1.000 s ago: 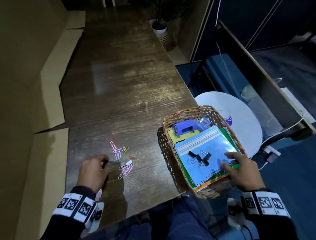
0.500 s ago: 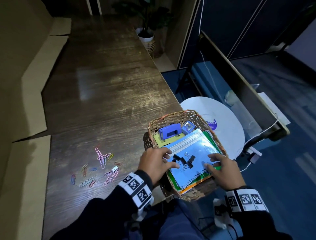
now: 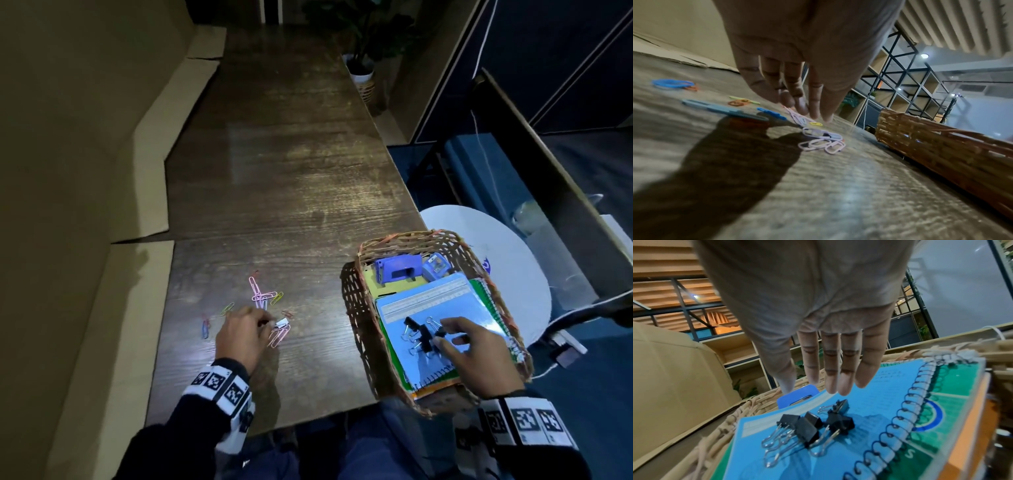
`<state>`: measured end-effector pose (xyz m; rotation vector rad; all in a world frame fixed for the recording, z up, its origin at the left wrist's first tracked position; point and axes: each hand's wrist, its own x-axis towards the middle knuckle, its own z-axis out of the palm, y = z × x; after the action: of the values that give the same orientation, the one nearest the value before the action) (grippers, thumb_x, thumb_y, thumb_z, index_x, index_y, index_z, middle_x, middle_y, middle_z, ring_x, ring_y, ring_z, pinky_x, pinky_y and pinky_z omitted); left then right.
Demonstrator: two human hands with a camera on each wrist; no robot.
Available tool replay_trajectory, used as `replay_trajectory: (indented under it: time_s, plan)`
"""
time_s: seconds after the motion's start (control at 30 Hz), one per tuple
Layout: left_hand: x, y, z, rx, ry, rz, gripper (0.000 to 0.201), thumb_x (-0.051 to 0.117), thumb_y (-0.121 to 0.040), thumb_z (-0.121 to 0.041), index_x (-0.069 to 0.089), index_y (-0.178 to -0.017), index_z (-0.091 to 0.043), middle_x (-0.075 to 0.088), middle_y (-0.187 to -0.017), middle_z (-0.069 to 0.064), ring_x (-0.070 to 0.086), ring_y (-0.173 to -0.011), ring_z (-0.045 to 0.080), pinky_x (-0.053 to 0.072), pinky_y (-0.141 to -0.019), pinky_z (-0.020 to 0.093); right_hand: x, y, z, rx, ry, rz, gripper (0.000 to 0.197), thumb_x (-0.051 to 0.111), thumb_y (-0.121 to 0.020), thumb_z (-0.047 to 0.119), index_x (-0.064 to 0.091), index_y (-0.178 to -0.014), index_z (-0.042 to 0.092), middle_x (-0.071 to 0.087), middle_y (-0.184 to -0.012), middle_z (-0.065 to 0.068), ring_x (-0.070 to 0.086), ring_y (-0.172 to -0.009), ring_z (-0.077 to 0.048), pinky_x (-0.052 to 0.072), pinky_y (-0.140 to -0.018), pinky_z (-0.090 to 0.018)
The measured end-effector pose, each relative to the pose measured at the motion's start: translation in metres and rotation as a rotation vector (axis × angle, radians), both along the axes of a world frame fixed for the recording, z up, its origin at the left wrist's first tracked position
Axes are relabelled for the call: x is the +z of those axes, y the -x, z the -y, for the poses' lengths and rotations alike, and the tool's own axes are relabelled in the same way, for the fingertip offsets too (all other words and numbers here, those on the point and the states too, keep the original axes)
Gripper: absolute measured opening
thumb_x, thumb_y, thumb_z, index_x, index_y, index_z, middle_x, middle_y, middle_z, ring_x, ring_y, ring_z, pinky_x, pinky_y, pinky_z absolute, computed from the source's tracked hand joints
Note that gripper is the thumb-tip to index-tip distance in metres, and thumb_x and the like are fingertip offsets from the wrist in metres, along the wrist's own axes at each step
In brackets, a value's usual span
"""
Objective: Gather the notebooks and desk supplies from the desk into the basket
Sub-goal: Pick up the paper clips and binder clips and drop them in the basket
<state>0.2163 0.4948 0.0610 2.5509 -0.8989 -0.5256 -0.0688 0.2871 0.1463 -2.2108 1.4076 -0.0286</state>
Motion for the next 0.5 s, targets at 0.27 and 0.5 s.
replay_trajectory:
  time_s: [0.27, 0.5]
  plan:
    - [-0.008, 0.005, 0.028, -0.112, -0.054, -0.054, 0.019, 0.063, -0.084, -0.031, 0.069, -0.098, -0.020, 0.065, -0.107, 0.002, 0.058, -0.104, 0.025, 0.051, -0.081, 0.035, 0.000, 0.008, -0.007, -0.008, 0.006, -0.036, 0.029, 0.069, -0.081, 0.032, 0.065, -0.108, 0.021, 0.068, -0.097, 0.001, 0.064, -0.082, -0.017, 0.054, -0.069, -0.035]
    - [-0.012, 0.005, 0.035, -0.146, -0.134, -0.039, 0.017, 0.059, -0.081, -0.006, 0.065, -0.096, -0.013, 0.063, -0.114, 0.008, 0.057, -0.110, 0.029, 0.049, -0.089, 0.037, 0.008, 0.015, -0.017, -0.060, -0.036, -0.096, 0.035, 0.069, -0.082, 0.032, 0.064, -0.114, 0.018, 0.070, -0.104, 0.000, 0.062, -0.083, -0.016, 0.050, -0.069, -0.031]
